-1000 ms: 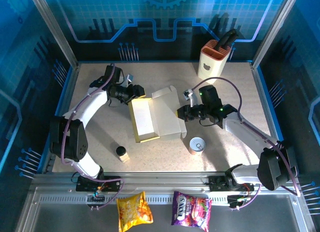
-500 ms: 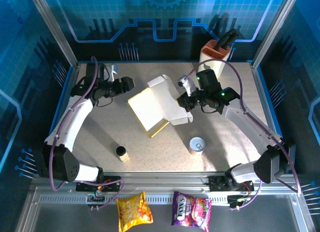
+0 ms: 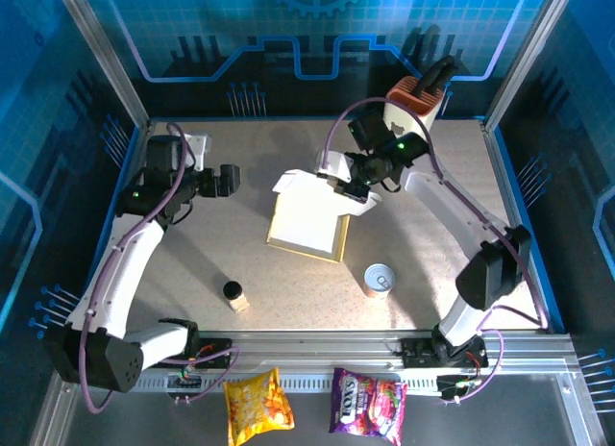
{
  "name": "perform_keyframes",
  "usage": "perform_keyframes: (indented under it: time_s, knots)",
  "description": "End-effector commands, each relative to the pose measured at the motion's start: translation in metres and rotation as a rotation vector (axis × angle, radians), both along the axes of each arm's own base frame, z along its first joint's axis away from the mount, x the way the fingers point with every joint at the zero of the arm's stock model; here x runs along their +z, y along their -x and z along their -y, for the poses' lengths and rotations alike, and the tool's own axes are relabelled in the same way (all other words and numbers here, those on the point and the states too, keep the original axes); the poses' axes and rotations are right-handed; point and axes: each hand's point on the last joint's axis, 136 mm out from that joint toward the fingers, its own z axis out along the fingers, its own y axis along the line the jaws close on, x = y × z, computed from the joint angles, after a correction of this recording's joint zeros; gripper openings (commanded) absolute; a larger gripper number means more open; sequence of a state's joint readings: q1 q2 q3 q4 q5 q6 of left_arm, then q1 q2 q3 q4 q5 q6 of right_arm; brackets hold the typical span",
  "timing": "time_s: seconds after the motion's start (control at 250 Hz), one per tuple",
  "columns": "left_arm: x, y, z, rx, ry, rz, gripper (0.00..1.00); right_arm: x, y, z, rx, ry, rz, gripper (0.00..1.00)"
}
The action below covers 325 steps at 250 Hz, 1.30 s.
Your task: Fold the paper box
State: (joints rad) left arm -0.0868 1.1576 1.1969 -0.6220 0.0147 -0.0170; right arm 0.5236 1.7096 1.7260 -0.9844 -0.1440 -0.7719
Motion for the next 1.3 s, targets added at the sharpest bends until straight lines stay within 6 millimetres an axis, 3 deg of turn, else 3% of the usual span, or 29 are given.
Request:
perform_keyframes:
  time_s: [0.0, 0.264, 0.515, 0.703, 0.863, 0.955, 1.295]
  knots:
    - [0.003, 0.000, -0.012, 0.034, -0.053, 0.038, 1.00, -0.009, 0.010, 0.001, 0.115, 0.084, -0.062, 0.00]
    - [-0.010, 0.007, -0.018, 0.113, -0.004, -0.022, 1.00, -0.027, -0.011, -0.011, 0.123, 0.113, -0.098, 0.01]
    - [-0.014, 0.014, -0.007, 0.094, 0.088, -0.021, 1.00, -0.049, -0.022, -0.013, 0.117, 0.161, -0.128, 0.01]
    - [-0.011, 0.034, 0.012, -0.044, 0.095, -0.014, 1.00, -0.054, -0.028, -0.016, 0.118, 0.149, -0.124, 0.01]
    - [-0.014, 0.051, 0.000, 0.020, 0.066, -0.106, 1.00, -0.058, -0.031, -0.018, 0.120, 0.144, -0.125, 0.01]
    - [-0.015, 0.064, 0.003, 0.000, 0.070, -0.171, 1.00, -0.059, -0.034, -0.019, 0.116, 0.136, -0.123, 0.01]
    - [-0.054, 0.112, -0.001, -0.048, 0.010, -0.240, 1.00, -0.064, -0.039, -0.017, 0.109, 0.118, -0.138, 0.02]
